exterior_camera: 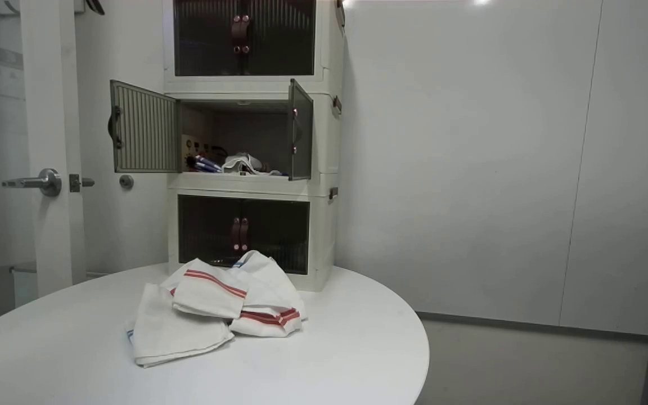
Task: Open the doors of the second shelf of the cabinet
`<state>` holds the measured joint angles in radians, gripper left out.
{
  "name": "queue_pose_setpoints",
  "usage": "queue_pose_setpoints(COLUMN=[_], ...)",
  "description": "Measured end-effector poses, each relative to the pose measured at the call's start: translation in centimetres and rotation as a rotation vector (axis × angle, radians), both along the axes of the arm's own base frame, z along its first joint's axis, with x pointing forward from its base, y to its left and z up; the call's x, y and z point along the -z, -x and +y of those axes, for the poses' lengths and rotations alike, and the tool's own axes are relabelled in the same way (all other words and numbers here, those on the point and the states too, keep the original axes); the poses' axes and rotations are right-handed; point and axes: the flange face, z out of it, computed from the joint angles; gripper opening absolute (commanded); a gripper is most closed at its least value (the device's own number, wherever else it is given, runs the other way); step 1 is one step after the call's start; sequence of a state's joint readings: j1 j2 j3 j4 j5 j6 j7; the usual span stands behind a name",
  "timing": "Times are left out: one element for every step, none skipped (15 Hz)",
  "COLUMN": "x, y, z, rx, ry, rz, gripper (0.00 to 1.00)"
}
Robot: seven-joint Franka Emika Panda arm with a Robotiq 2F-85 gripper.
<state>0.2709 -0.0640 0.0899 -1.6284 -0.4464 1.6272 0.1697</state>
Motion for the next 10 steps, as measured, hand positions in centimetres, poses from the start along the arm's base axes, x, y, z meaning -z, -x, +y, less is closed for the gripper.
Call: queue_pose_setpoints(x=[0.4,0.9,1.5,2.2,3.0,3.7,4.3,4.9,5.2,5.4], y=[-0.1,-0.1,-0.1,0.1,0.2,0.4,0.5,0.6,0.6,0.6], z=[-1.9,-4.0,-6.1,-8.2,-10.3,-12.1,-13.7,-14.8,-15.4,-15.4], rx=[-0.01,-0.018,-0.025,-0.034,-0.043,-0.052,-0.062,-0.069,-0.071,-0.072], ry=[-0.014,-0.036,-0.062,-0.093,-0.128,-0.159,-0.189,-0.205,-0.212,-0.214], rz=[-0.019,-0.037,-0.053,-0.065,-0.077,-0.085,-0.087,-0.087,-0.086,-0.085], gripper=[1.0,1.0,1.0,1.0,1.0,1.0,1.0,1.0,1.0,1.0])
